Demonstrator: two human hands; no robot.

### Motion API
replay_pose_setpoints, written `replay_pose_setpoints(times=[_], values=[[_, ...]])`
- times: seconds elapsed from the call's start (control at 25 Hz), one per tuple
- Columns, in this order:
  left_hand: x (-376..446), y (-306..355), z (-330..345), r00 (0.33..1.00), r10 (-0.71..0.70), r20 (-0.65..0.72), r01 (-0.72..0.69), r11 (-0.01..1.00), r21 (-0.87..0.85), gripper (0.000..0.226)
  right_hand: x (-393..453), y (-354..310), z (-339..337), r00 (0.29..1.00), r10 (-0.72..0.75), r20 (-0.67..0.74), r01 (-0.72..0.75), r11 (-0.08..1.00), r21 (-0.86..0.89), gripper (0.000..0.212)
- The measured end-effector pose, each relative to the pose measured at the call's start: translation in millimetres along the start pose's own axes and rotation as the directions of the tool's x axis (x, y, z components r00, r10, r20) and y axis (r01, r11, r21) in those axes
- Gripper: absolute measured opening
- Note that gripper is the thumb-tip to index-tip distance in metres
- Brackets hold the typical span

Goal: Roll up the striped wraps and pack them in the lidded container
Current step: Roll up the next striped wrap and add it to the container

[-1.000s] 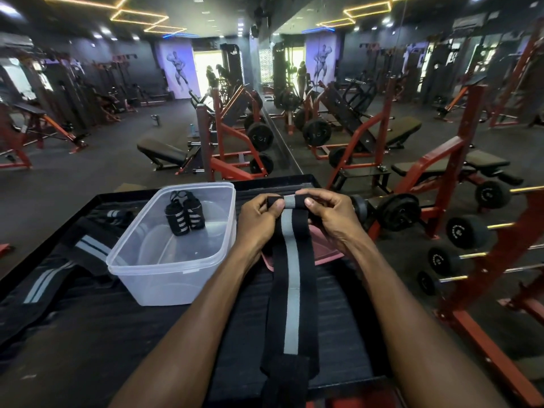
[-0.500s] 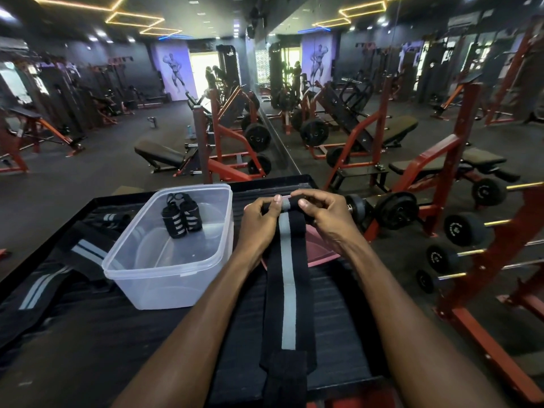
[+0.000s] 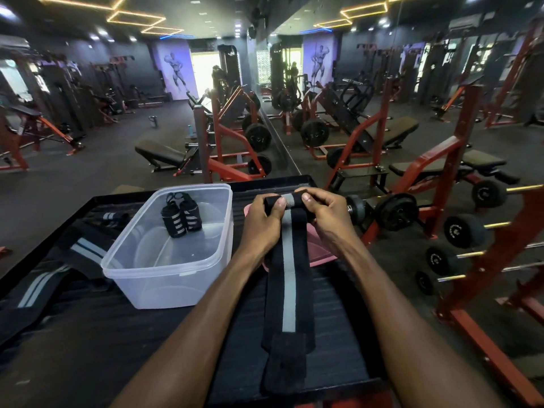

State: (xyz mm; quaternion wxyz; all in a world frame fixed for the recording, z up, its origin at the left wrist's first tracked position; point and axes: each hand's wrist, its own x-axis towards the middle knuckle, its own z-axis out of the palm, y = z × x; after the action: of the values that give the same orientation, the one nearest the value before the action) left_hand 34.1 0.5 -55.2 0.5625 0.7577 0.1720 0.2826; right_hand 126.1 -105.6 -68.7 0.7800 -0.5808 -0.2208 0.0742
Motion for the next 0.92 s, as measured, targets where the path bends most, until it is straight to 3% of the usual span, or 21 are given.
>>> replay_pose_setpoints(times=[0.36,0.56,0.64,0.76,0.92], values=[[-5,1,5,0.999,-0.022,0.038,0.021,0.999,0.046,0.03,-3,13,9,0.989,-0.148,-0.021,0.138,0.956,-0.257,0.027],[3,-7,0,0.99,0.022,-0.143,-0.026,0.999,-0.026,0.014,-9,8,15,0.987,-0.155,0.036,0.159,0.954,-0.254,0.022],[3,-5,-4,0.984,0.056,-0.172,-0.069,0.995,-0.069,0.019,-10,4,15,0.982,-0.17,0.076,0.183,0.957,-0.225,0.024],[2,-3,-6,0.997,0.034,-0.073,-0.043,0.991,-0.13,0.021,-9,-2,9,0.978,-0.208,0.012,0.207,0.961,-0.183,0.025],[3,-5,-7,1.0,0.013,-0.008,-0.013,0.999,-0.049,0.014,-9,-5,4,0.974,-0.228,-0.017,0.223,0.964,-0.147,0.025]])
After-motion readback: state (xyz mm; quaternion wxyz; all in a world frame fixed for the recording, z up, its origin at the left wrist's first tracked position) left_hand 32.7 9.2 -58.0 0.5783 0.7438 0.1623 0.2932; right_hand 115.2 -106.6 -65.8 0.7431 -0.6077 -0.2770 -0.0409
